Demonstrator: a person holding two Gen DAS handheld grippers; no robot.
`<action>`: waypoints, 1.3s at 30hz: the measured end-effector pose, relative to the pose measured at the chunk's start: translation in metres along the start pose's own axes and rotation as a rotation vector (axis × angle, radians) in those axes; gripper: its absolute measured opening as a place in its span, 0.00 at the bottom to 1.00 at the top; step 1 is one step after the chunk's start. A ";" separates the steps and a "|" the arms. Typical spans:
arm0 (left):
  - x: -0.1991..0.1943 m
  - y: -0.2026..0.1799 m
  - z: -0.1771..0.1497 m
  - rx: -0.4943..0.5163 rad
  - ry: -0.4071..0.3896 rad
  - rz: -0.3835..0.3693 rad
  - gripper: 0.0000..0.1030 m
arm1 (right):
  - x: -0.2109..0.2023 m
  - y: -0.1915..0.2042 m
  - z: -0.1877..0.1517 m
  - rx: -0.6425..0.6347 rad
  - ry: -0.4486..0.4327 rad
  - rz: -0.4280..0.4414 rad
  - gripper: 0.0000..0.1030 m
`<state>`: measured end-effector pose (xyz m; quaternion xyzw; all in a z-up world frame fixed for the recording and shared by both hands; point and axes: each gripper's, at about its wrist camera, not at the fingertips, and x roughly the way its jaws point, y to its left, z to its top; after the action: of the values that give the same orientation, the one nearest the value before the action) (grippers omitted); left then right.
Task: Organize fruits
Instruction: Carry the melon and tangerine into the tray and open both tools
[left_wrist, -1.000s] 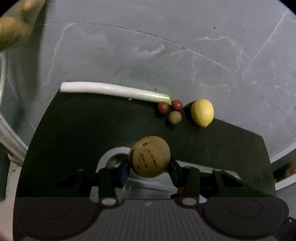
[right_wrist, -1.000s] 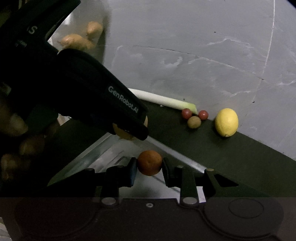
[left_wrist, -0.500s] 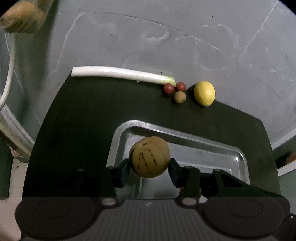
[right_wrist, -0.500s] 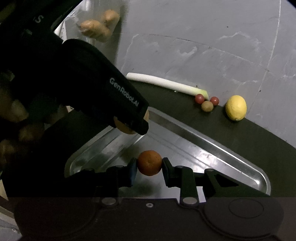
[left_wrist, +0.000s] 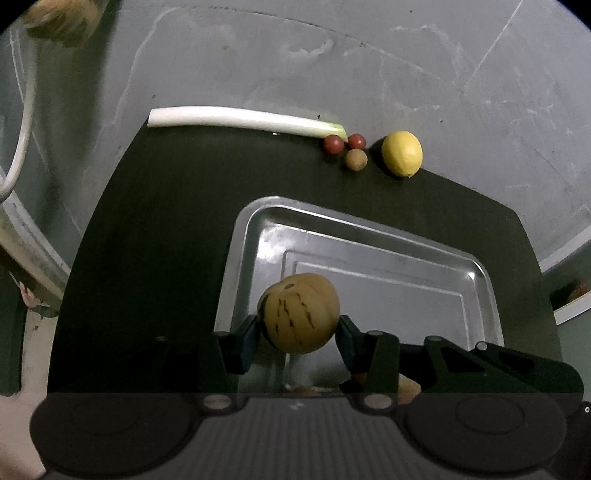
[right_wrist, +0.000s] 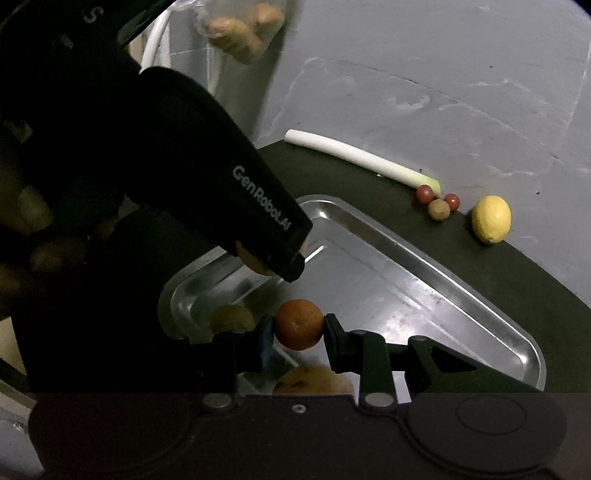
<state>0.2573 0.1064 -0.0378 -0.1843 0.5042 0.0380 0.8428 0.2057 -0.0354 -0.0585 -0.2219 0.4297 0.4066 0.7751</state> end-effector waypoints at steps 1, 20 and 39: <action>-0.001 0.000 -0.001 -0.001 0.001 0.001 0.47 | 0.000 0.001 0.000 -0.006 0.002 0.001 0.30; -0.004 0.004 -0.015 -0.002 0.019 0.033 0.47 | 0.003 0.015 -0.006 -0.093 0.024 -0.029 0.30; -0.012 0.003 -0.023 -0.016 0.027 0.007 0.72 | -0.029 0.012 -0.017 -0.026 -0.003 -0.080 0.67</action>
<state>0.2311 0.1023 -0.0381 -0.1895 0.5158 0.0425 0.8344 0.1785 -0.0532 -0.0429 -0.2483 0.4139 0.3811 0.7886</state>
